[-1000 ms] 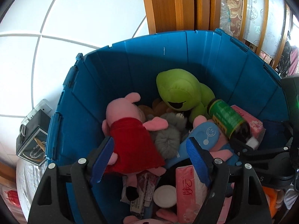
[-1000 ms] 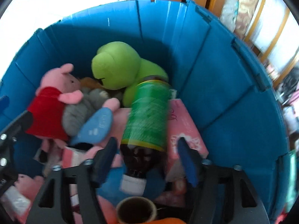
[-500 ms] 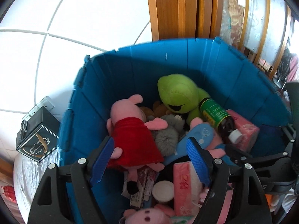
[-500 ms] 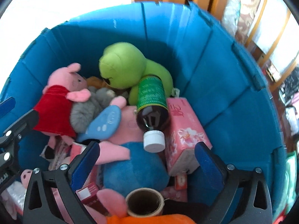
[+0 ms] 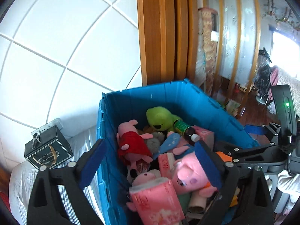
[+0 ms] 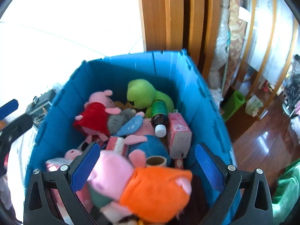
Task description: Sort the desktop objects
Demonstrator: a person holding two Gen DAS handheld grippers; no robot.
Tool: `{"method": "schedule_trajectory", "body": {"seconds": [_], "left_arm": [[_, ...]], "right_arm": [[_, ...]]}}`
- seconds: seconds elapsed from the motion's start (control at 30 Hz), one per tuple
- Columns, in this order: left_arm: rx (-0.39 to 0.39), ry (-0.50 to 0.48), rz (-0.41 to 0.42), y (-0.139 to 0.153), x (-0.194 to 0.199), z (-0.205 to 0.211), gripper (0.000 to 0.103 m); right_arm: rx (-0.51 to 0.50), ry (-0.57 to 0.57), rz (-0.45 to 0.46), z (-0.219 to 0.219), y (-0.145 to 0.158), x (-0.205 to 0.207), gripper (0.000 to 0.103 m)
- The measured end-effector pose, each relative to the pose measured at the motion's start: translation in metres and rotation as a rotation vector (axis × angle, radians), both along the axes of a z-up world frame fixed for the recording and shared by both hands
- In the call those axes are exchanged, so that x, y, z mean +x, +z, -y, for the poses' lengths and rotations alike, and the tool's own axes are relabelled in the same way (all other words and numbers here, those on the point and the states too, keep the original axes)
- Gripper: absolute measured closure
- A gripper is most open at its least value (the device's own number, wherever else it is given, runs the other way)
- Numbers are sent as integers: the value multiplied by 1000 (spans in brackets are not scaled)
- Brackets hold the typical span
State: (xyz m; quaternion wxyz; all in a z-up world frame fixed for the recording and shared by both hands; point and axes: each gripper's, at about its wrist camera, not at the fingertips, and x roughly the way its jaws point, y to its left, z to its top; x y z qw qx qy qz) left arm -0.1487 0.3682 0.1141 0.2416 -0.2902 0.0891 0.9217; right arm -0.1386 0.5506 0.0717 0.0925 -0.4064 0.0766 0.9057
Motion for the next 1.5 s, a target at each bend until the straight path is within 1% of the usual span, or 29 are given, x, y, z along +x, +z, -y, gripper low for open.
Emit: {"method": "schedule_trajectory", "body": {"seconds": [0.1,0.2,0.27,0.37,0.4,0.47,0.57,0.63,0.7,0.77,0.83,0.93,1.07,1.17,1.3,1.5], "left_arm": [[39,-5,-48,7,32,19,3],[82,13,-66,10,60,38,2],[110,36,-74,9,79,52,2],[125,80,-102,5,108,67,2],[128,91,-106,3,117,72,2],[144,89,-100,-2,132,79,2],[165,63,-57,-10,145,89,1],[149,74,-43,-16,154,93,1],[109,109,-50,-22,163,93,1],[94,116,-59,-26,172,95,1],[112,89,-41,-29,176,98,1],[129,77,-29,-32,179,105,1],[116,81,-44,-31,185,107,1],[121,80,-41,-31,185,110,1],[123,76,-36,-31,184,111,1],[123,69,-55,-31,183,109,1]], "right_arm": [[25,-5,-49,20,14,31,0],[35,-3,-92,39,21,63,0],[33,-10,-140,51,26,88,0],[55,-34,-243,70,33,126,0],[64,-44,-263,76,34,136,0],[77,-58,-284,88,33,154,0],[90,-67,-302,104,28,174,0],[98,-82,-303,111,22,185,0],[100,-91,-300,117,17,194,0],[88,-98,-286,120,10,201,0],[80,-107,-282,124,6,208,0],[74,-110,-272,129,1,213,0],[74,-102,-267,139,-1,220,0],[72,-106,-268,143,-1,222,0],[74,-119,-268,143,-1,223,0],[76,-133,-263,139,-2,221,0]]}}
